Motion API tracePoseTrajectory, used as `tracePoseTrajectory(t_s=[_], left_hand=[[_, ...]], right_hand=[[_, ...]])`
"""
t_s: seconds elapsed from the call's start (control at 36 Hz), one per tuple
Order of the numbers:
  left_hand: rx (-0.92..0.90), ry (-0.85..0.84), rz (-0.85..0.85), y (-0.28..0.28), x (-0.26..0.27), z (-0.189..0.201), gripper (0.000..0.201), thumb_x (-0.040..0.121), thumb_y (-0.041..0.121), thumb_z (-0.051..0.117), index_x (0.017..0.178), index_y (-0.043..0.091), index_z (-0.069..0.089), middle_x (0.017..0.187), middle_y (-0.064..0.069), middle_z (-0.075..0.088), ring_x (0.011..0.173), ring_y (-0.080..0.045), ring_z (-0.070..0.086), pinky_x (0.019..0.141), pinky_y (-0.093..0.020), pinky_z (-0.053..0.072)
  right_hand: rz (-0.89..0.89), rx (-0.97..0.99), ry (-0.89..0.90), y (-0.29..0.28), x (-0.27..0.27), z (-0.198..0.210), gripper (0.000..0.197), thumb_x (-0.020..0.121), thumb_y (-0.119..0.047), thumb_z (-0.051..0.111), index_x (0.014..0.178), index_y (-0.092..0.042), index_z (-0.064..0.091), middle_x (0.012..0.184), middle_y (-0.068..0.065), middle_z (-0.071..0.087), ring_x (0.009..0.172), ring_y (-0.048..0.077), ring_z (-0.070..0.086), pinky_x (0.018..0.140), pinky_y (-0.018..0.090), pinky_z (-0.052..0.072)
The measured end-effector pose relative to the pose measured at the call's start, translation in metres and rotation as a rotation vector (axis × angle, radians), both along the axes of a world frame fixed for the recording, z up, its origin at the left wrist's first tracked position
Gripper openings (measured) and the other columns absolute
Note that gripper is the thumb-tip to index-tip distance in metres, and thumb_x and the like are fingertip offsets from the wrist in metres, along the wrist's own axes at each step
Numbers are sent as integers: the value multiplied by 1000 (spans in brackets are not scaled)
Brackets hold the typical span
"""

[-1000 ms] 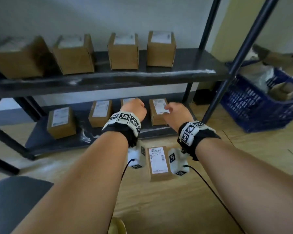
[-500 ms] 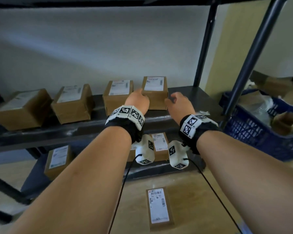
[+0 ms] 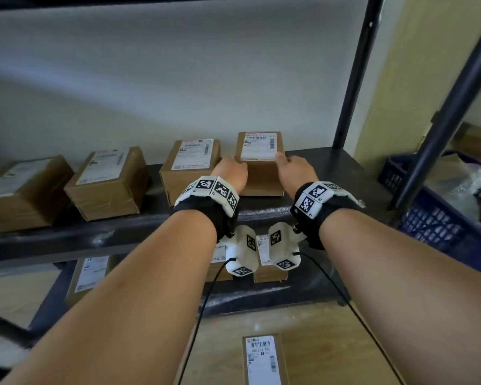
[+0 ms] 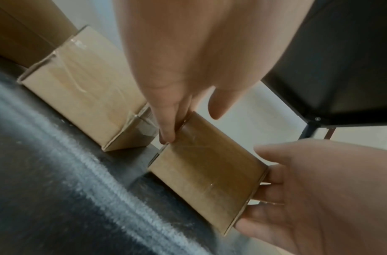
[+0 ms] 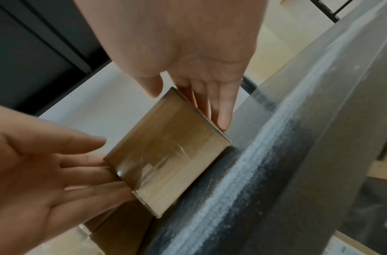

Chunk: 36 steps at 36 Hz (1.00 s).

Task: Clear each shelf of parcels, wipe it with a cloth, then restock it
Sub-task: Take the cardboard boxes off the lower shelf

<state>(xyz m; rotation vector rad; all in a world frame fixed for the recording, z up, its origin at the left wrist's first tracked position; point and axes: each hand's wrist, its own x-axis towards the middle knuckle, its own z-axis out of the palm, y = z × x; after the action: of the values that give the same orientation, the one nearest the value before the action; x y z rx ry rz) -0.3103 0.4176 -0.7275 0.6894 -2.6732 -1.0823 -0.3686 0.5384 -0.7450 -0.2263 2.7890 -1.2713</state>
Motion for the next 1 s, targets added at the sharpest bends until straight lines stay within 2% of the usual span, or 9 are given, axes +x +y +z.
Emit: tracePoseTrajectory(t_s=[0.06,0.14,0.19,0.53,0.61,0.69,0.86,0.94,1.0], left_hand=[[46,43,27,1,8,2,24,100,17,38,77,19,44,97,-8,47,59,-7,35,74,-28,35],[127,100,35,4,24,5,25,101,19,38,115,3,52,89,-6,53,61,-8,43,54,-22,33],[159,156,65,8,41,10,28,101,23,41,121,6,48,89,-4,56,65,-9,50,51,-21,33],[194,259,189,26,156,6,34,100,36,36,111,13,58,82,5,57,69,-7,53,52,-22,34],[246,274,219,29,188,-9,24,96,37,42,99,20,60,88,2,62,80,-15,59,71,-33,52],[296,297,260,27,217,-27,12,89,29,49,88,23,59,92,-2,67,88,-23,64,85,-42,54],[346,199,324,12,263,-67,8,79,25,52,80,18,53,79,-4,61,83,-26,61,80,-40,53],[344,142,339,4,278,-92,7,83,19,52,77,18,53,78,-4,61,76,-22,59,67,-31,49],[338,75,329,-1,285,-108,7,85,17,52,87,13,57,80,-3,61,71,-16,57,58,-27,43]], right_hand=[[-24,-30,11,3,6,2,55,101,-47,28,116,-4,58,112,15,62,84,26,52,71,31,36],[-71,-116,24,10,21,8,51,100,-48,31,122,-8,53,115,11,60,87,26,54,72,31,39],[-92,-162,52,14,35,13,48,100,-49,33,119,-10,52,111,8,61,87,25,56,72,32,42],[-36,-198,74,29,153,13,67,84,-73,37,116,-16,49,105,3,65,90,23,65,83,44,55],[-19,-175,90,31,182,1,62,84,-72,40,112,-17,49,101,1,64,86,21,63,77,39,54],[10,-176,121,31,209,-14,52,85,-68,46,103,-19,50,94,-3,63,81,18,62,73,38,54],[113,-128,92,20,246,-58,46,83,-67,48,98,-24,50,95,-7,63,79,12,63,72,39,57],[168,-77,20,12,257,-86,49,83,-67,49,103,-23,50,100,-4,61,85,14,62,77,40,56],[192,-33,-23,7,262,-105,54,82,-68,48,109,-22,51,105,-3,62,88,16,62,79,40,56]])
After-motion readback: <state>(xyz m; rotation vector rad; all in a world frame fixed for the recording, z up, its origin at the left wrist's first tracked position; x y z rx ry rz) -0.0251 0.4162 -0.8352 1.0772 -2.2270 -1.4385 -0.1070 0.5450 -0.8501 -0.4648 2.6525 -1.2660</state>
